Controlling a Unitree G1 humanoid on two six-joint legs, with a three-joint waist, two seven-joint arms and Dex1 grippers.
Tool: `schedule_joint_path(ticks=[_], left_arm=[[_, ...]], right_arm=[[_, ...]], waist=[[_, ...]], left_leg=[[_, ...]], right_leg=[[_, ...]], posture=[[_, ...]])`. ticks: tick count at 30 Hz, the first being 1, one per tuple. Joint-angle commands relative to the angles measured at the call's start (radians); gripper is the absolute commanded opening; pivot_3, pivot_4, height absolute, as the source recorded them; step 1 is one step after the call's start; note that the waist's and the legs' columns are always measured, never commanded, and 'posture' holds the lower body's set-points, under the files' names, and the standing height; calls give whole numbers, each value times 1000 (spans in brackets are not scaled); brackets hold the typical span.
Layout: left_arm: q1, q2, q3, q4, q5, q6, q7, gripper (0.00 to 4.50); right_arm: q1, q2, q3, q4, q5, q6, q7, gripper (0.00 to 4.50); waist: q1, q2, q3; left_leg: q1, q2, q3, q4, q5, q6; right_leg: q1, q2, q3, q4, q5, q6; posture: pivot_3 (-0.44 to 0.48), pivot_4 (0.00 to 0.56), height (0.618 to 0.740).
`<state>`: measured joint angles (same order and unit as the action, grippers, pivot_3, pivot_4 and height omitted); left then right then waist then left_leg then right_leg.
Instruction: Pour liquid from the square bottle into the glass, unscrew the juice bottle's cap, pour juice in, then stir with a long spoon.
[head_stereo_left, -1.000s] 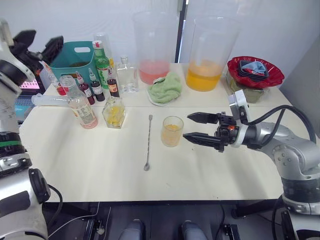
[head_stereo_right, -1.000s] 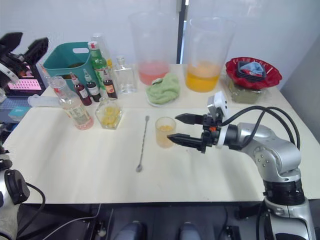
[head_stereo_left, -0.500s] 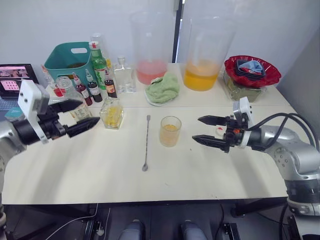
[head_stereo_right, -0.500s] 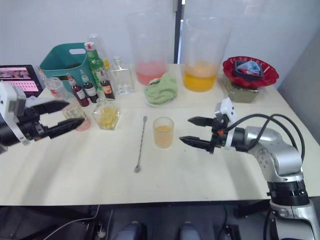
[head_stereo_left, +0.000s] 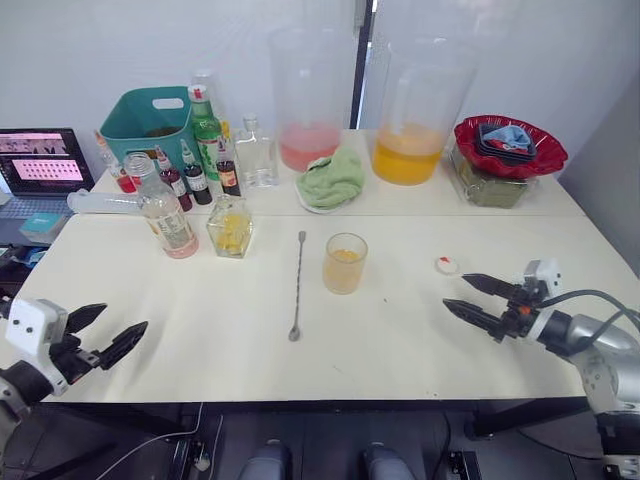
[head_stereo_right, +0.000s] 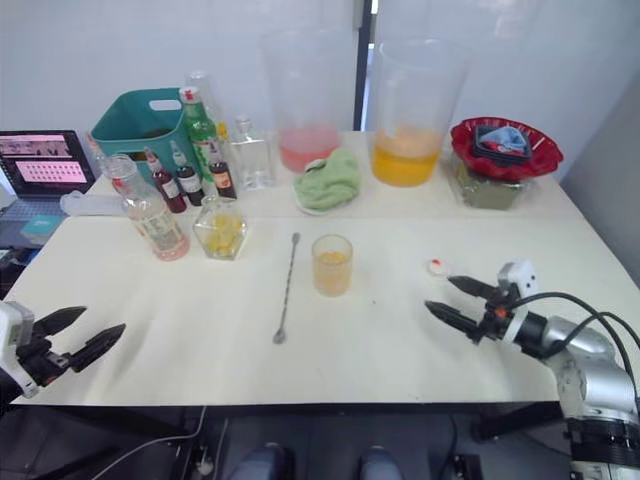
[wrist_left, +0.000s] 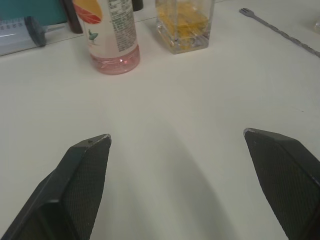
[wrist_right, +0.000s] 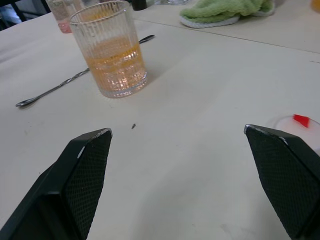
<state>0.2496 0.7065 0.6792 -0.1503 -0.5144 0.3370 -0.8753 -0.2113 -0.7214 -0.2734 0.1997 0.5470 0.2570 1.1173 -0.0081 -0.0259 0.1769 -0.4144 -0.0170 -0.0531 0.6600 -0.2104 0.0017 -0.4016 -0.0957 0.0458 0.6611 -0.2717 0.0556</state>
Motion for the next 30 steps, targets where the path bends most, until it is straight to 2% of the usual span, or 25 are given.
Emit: schedule_joint_path(ticks=[1,6,11,15,21,26,30], left_arm=[[39,-31,52,29,-12,-61,-5,4492],[73,-77,10,3,5,-105,11,4492],[68,-176,-113,-162,12,-61,132,4492],[-21,-245,-232,-274,34,36,305,4492],[-129,-331,-457,-403,112,162,492,4492],[-189,-385,-555,-421,161,274,614,4492],[-262,-420,-602,-385,184,328,664,4492]], right_arm=[[34,-27,-52,33,-10,-59,34,4500],[61,-22,-60,46,-7,-77,45,4500],[94,-21,-50,-8,0,-70,50,4500],[118,-16,-21,-96,10,-41,53,4500],[103,-7,21,-209,36,21,66,4500],[97,-26,53,-329,75,96,74,4500],[81,-32,65,-381,88,131,63,4500]], waist=[[-3,1,0],[-4,1,-1],[0,1,-1],[8,1,-1],[7,2,-2],[8,2,-2],[15,2,-2]], left_leg=[[1,0,0,0,0,0],[1,0,0,-1,0,0],[10,0,0,-1,-1,0],[9,1,-2,-1,-1,0],[9,-1,-2,-1,-1,1],[9,-1,-2,-1,-1,1],[9,-1,-1,0,-1,1]], right_leg=[[1,0,0,0,0,0],[1,0,0,-1,0,0],[13,-1,-1,-7,0,0],[13,0,-1,-7,0,0],[13,0,0,-6,0,1],[13,1,-1,-6,0,1],[13,1,-1,-7,0,1]], posture=[[0,150,740],[0,150,740],[0,150,740],[0,150,740],[0,150,740],[0,150,740],[0,150,740]])
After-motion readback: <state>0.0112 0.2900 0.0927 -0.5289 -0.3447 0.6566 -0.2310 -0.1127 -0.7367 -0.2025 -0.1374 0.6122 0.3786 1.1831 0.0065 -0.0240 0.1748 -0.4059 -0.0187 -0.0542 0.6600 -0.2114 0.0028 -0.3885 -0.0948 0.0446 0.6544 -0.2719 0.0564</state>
